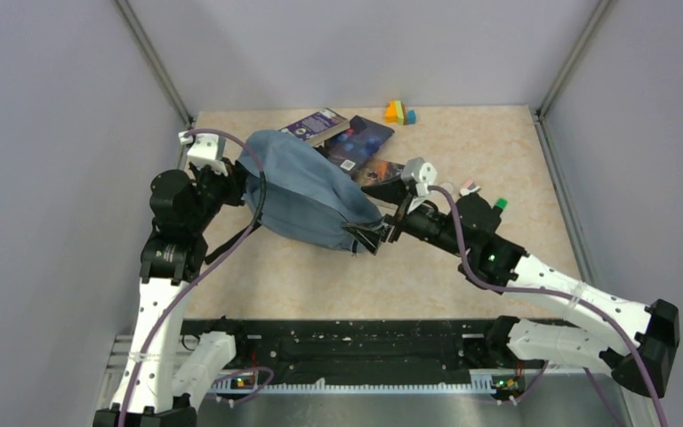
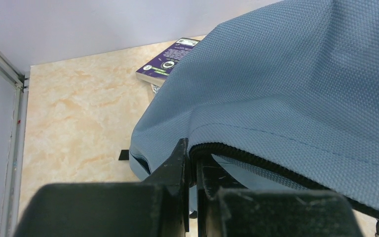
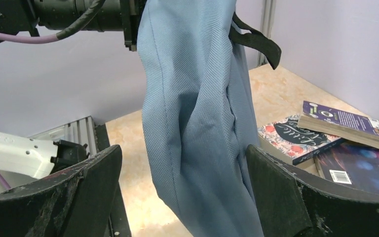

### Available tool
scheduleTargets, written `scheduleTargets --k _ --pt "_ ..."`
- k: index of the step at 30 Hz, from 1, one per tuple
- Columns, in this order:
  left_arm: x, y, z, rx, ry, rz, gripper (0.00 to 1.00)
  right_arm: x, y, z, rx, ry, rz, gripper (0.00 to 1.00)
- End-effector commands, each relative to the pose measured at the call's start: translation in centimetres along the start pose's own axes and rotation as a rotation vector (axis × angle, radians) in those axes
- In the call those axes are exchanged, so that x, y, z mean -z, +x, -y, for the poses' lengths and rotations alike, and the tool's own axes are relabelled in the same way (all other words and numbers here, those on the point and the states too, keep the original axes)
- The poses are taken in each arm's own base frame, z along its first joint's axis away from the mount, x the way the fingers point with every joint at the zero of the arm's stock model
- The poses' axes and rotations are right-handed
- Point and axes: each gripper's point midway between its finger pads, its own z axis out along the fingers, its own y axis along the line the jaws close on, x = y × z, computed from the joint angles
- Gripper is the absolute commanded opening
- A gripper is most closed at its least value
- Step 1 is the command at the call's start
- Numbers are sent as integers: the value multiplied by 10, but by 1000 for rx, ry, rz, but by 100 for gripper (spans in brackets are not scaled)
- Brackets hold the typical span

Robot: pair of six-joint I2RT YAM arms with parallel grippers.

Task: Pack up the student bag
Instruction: Place the student bag at the center of the board.

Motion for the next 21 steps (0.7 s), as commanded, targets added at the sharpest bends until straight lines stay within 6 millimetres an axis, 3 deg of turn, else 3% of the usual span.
scheduleTargets --k 1,5,8,10,11,12,14,17,21 --pt "5 -30 1 -18 -9 114 0 -10 -12 -3 73 19 12 94" --pt "5 -30 2 -18 -1 114 0 -17 0 9 135 91 -31 94" --pt "7 -31 2 -19 -5 118 0 -21 5 16 161 150 -55 84" --pt "9 -33 2 -28 -5 123 0 -22 4 17 156 156 -51 57" --pt "12 -36 3 -33 -8 132 0 -22 2 16 143 157 -41 35" --pt "16 -41 3 -34 -10 149 0 -23 -4 15 124 155 -23 19" --pt "24 -60 5 -31 -15 184 0 -24 -17 6 57 128 30 0" --pt "42 -102 7 4 -36 237 0 -25 -36 -12 -91 59 127 0" --pt "51 -140 17 53 -8 248 0 -23 -35 -20 -341 37 186 0"
